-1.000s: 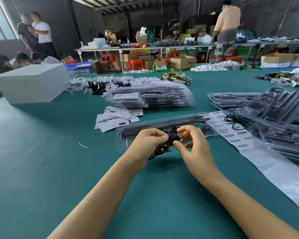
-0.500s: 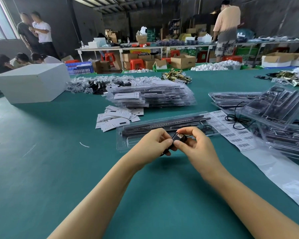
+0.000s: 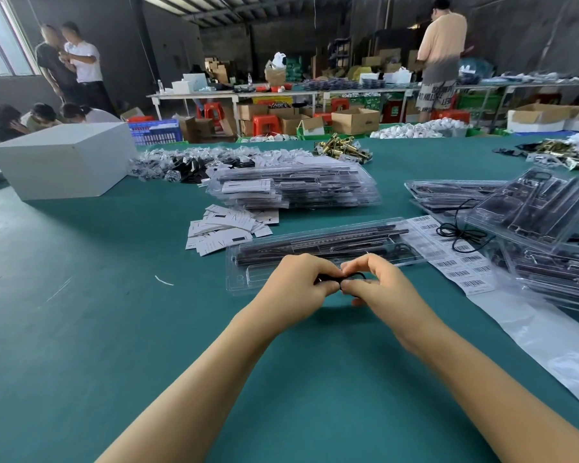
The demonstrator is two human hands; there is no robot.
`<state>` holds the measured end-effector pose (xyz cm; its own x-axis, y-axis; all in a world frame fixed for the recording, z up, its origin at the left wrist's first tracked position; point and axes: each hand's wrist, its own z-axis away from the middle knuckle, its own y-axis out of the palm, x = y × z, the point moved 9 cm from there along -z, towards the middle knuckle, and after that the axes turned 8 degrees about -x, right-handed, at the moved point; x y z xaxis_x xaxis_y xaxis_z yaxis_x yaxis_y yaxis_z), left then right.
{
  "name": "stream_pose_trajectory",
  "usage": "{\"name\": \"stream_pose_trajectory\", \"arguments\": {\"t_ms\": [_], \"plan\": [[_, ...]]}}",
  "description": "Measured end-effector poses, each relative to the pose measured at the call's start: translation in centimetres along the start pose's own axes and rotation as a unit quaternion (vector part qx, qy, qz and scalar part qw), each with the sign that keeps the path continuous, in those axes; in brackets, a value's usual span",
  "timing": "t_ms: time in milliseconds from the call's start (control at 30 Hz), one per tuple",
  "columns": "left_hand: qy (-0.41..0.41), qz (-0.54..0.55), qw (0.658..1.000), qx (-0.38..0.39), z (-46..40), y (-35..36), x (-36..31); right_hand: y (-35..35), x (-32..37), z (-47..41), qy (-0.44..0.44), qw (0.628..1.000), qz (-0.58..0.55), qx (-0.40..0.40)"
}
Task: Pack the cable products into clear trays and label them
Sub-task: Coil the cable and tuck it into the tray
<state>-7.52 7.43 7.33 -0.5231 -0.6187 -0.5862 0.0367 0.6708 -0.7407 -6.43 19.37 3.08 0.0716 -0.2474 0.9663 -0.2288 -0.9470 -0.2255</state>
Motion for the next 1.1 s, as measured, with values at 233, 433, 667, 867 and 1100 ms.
{"name": "stream_pose_trajectory", "arguments": {"t_ms": [233,433,667,867,1100], "plan": [[0.015,0.029,0.999,-0.042,-0.2,-1.0,-0.4,-0.5,0.4,-0.2,0.013,0.995,-0.101,0.006],[-0.019,0.045,0.987,-0.15,0.1,-2.5,-0.1,-0.3,0.0,-0.1,0.065,0.977,-0.203,-0.013],[-0.01,-0.003,0.995,-0.102,-0.2,-1.9,0.0,-0.2,2.9,1.0,-0.179,0.955,0.233,-0.038],[0.01,-0.016,0.995,-0.101,-0.1,-2.0,-0.3,1.0,4.6,2.3,-0.256,0.926,0.272,-0.058],[-0.064,0.144,0.981,-0.112,-0.2,-2.0,0.8,0.9,6.1,3.9,-0.343,0.86,0.354,-0.129]]}}
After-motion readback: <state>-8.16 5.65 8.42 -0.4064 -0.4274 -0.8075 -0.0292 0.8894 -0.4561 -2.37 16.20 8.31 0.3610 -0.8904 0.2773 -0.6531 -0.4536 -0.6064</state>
